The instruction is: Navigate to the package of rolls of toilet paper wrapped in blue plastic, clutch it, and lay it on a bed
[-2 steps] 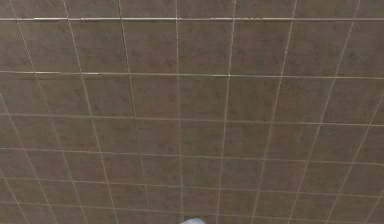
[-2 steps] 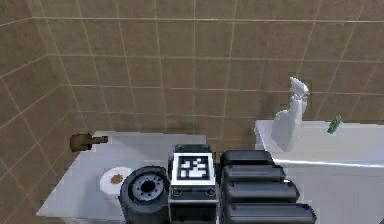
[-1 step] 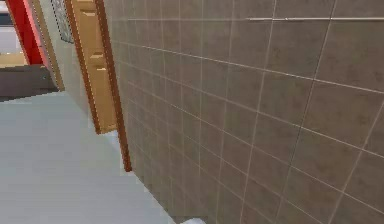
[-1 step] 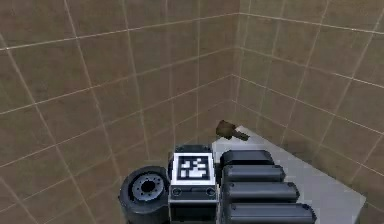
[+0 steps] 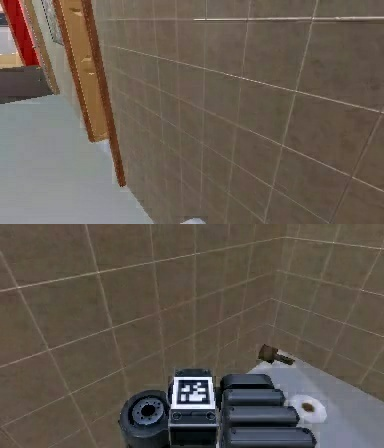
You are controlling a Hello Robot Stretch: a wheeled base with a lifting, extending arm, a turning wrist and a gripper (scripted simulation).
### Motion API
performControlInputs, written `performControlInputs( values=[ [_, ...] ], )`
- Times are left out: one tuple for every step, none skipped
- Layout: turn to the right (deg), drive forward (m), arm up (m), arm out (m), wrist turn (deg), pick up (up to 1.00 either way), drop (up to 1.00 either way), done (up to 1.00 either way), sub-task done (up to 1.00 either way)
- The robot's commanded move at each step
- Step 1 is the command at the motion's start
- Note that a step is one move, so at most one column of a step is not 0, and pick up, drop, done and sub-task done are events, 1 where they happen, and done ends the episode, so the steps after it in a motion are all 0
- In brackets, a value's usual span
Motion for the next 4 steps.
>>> performControlInputs(
  values=[
    [-45.0, 0.0, 0.0, 0.0, 0.0, 0.0, 0.0, 0.0, 0.0],
    [0.0, 1.0, 0.0, 0.0, 0.0, 0.0, 0.0, 0.0, 0.0],
    [0.0, 1.0, 0.0, 0.0, 0.0, 0.0, 0.0, 0.0, 0.0],
    [0.0, 1.0, 0.0, 0.0, 0.0, 0.0, 0.0, 0.0, 0.0]
  ],
)
